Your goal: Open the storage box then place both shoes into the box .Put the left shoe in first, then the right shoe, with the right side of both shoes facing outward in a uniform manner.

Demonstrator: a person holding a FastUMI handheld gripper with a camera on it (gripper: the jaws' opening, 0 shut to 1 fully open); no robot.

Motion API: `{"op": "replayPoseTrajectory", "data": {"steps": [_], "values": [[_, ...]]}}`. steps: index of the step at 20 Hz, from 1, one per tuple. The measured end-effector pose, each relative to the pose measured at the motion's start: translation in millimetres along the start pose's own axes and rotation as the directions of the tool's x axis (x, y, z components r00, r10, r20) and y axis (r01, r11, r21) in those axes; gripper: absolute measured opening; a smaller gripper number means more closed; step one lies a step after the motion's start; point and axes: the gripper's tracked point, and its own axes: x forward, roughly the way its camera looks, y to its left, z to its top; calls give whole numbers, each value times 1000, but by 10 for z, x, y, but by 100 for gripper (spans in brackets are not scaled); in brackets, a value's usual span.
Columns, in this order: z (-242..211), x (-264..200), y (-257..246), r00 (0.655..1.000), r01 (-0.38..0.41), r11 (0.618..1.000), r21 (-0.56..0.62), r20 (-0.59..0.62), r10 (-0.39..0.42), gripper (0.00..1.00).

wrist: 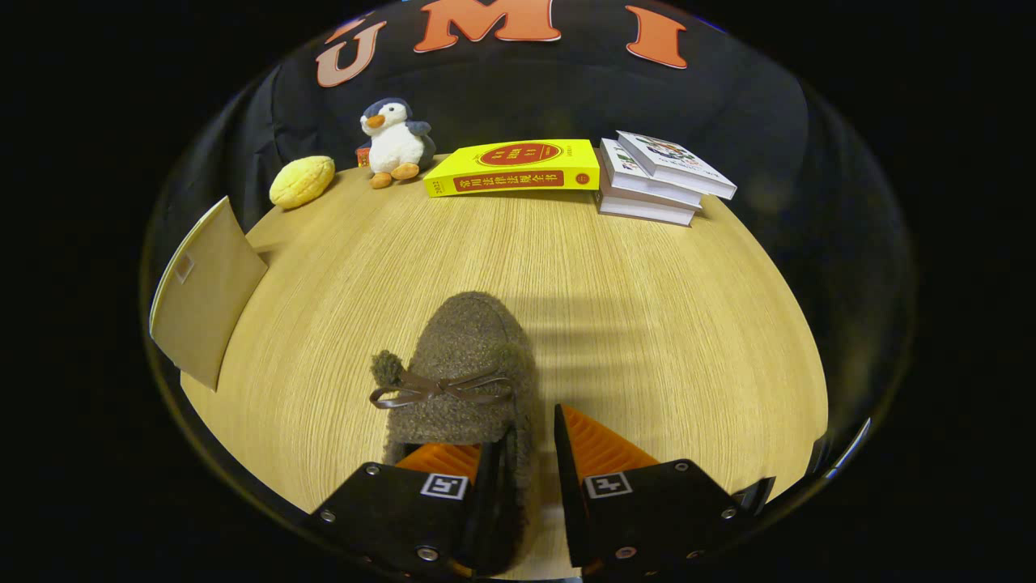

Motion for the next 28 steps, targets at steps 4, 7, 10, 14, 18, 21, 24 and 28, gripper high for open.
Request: {"op": "replayPoseTrajectory", "data": {"steps": [4, 7, 10, 14, 18, 21, 24, 28], "values": [[-96, 41, 12, 999, 30, 998, 58, -47, -28, 16], [-133, -55, 92, 995, 14, 992, 122, -101, -1, 5], [41, -262, 264, 997, -4, 984, 176, -78, 19, 4], [371, -600, 569, 999, -23, 982, 187, -42, 31, 4], [701, -918, 1022, 998, -46, 987, 155, -43, 53, 4], [947, -1137, 1543, 992, -112, 983, 148, -34, 118, 4], [1140, -1285, 2120, 982, -184, 978, 98, -30, 188, 5], [1352, -1490, 2898, 965, -262, 965, 17, -13, 262, 4]]}}
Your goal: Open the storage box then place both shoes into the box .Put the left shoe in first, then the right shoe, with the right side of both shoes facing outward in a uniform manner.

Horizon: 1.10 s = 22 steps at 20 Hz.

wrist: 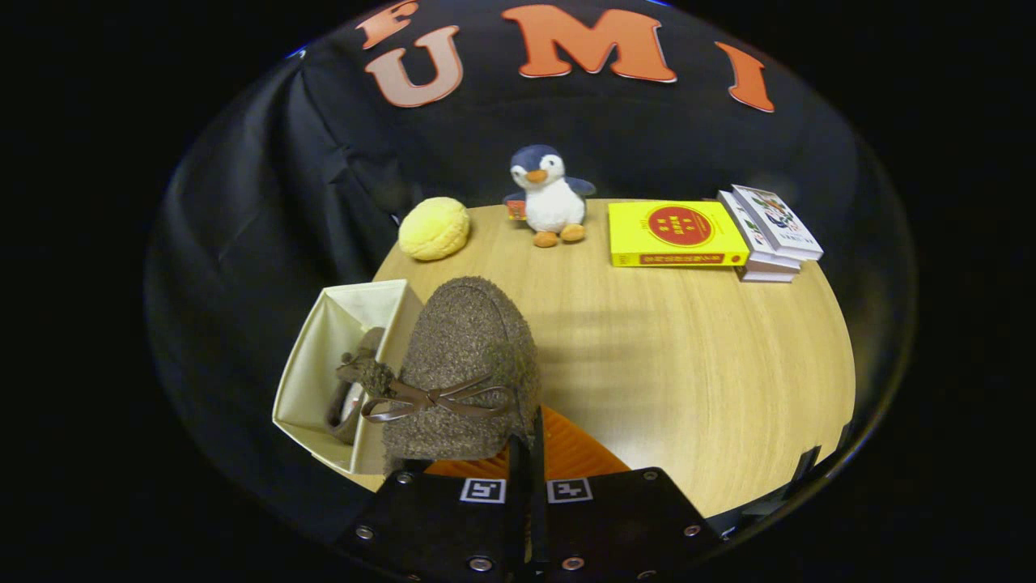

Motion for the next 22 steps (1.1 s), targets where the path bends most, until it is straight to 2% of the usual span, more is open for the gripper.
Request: {"op": "replayPoseTrajectory", "data": {"steps": [3, 8, 16, 19, 22], "values": [[152, 51, 588, 998, -56, 998, -27, 9, 56, 4], [218, 263, 1242, 998, -62, 997, -47, -7, 62, 4], [33, 749, 1575, 996, -15, 997, -69, -87, 9, 6], [-144, 806, 1703, 991, -50, 998, -48, -125, 44, 20], [-59, 709, 1818, 991, -102, 993, -56, -97, 96, 32]]}}
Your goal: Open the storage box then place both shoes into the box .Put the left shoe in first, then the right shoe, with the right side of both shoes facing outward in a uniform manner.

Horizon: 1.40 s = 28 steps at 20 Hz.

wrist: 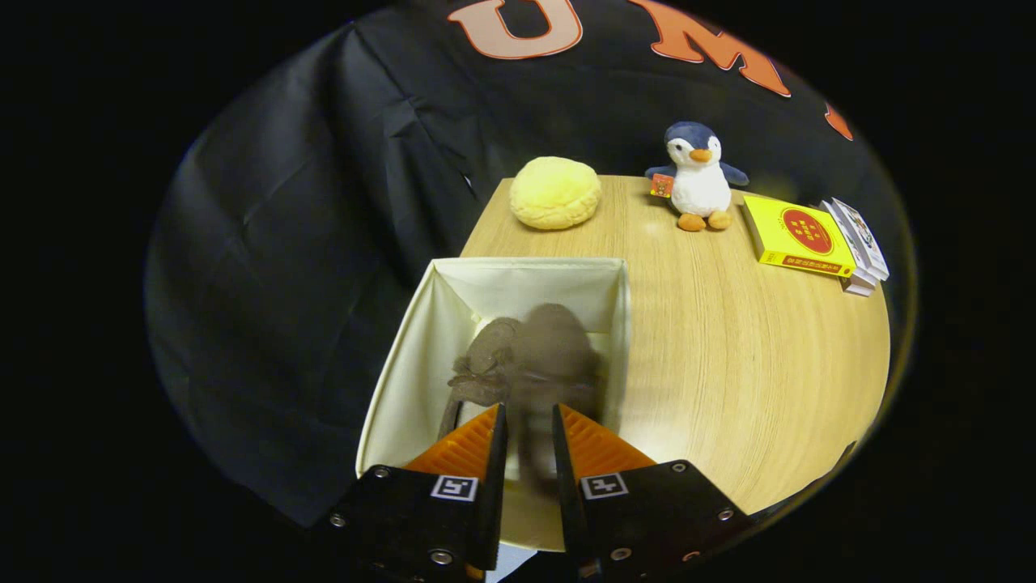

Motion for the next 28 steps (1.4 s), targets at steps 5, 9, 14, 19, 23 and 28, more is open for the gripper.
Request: {"op": "replayPoseTrajectory", "data": {"steps": [5, 9, 14, 19, 23, 28], "values": [[92, -400, -25, 994, -72, 996, -46, 77, 75, 54], [256, -842, -257, 981, -88, 993, -74, 169, 100, 66], [455, -1404, -773, 947, -65, 994, -88, 308, 89, 77], [542, -1828, -1374, 889, -22, 996, -86, 455, 59, 95], [704, -2286, -1910, 784, 61, 996, -65, 621, -8, 98], [813, -2838, -2473, 646, 133, 991, -1, 759, -86, 98]]}}
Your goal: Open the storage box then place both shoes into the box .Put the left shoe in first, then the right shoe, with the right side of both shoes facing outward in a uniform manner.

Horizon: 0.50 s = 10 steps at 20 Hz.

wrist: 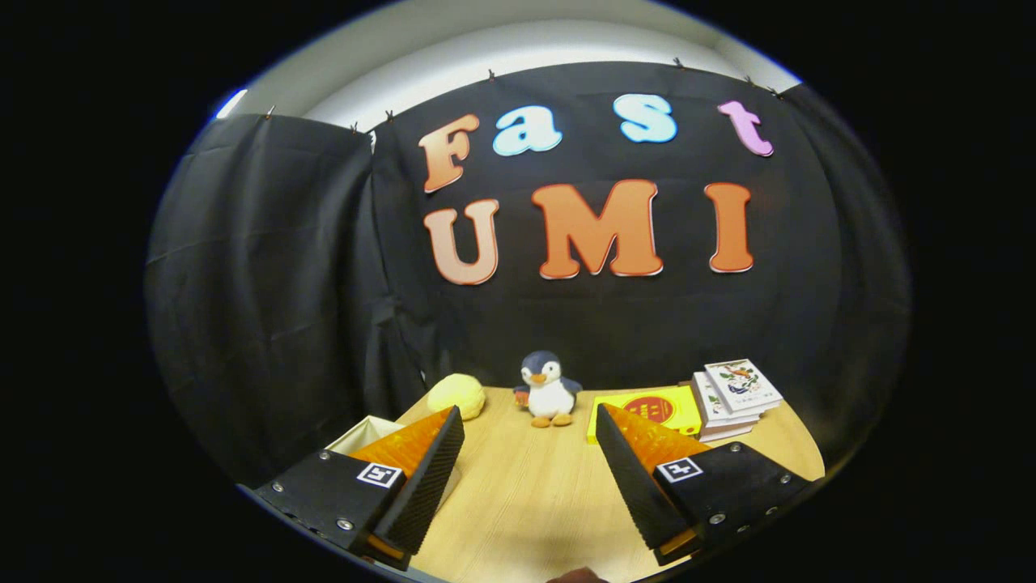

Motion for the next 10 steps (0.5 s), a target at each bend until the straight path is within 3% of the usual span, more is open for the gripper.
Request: {"op": "replayPoseTrajectory", "data": {"steps": [10], "values": [[512, -321, -906, 964, 164, 984, -64, 220, -146, 98]]}}
